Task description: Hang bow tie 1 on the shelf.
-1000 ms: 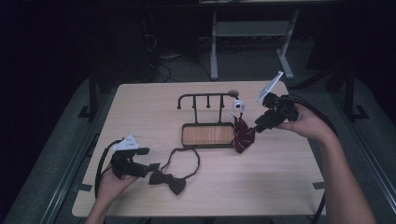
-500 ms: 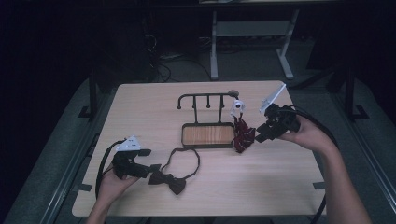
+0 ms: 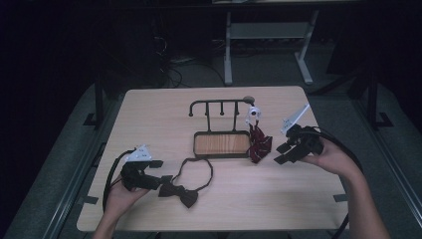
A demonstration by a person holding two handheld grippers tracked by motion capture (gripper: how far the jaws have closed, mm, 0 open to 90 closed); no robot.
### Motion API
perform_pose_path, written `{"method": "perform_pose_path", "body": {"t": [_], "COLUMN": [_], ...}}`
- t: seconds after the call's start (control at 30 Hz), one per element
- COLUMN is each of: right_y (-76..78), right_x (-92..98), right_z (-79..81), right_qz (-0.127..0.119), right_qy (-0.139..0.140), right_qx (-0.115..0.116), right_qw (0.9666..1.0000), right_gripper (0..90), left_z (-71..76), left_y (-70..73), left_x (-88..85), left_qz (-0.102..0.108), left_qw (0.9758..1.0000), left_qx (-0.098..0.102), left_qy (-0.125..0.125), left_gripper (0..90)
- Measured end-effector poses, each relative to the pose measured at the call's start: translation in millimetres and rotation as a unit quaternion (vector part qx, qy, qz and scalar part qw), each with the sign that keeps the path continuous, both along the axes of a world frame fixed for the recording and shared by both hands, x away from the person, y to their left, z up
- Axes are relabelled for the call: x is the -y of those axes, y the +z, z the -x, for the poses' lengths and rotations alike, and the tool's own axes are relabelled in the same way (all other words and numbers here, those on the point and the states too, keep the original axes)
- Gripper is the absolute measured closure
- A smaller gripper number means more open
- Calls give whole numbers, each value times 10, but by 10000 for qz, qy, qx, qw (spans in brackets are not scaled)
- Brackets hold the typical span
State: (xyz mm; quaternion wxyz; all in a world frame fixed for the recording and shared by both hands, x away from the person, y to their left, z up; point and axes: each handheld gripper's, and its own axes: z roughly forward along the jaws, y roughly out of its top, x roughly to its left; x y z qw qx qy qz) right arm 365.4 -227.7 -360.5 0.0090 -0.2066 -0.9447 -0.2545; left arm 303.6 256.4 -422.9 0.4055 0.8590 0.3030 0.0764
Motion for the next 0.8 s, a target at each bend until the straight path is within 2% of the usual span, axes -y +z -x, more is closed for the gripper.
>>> {"method": "perform_pose_path", "body": {"t": [0.27, 0.43, 0.8], "right_y": [-116, -209, -340], "right_x": [19, 45, 67], "right_z": [106, 177, 285], "right_qz": [-92, -122, -144], "right_qy": [-25, -34, -92], "right_qx": [-22, -26, 10], "right_qw": [10000, 9999, 9999], "right_gripper": [493, 469, 458], "left_z": [-3, -16, -43], "left_y": [-2, -2, -6], "left_x": [17, 47, 71], "left_qz": [-106, -259, -231], "left_qw": [9999, 9996, 9995], "left_qx": [-26, -11, -110], "left_qy": [-52, -145, -169], "left_gripper": [329, 338, 342]}}
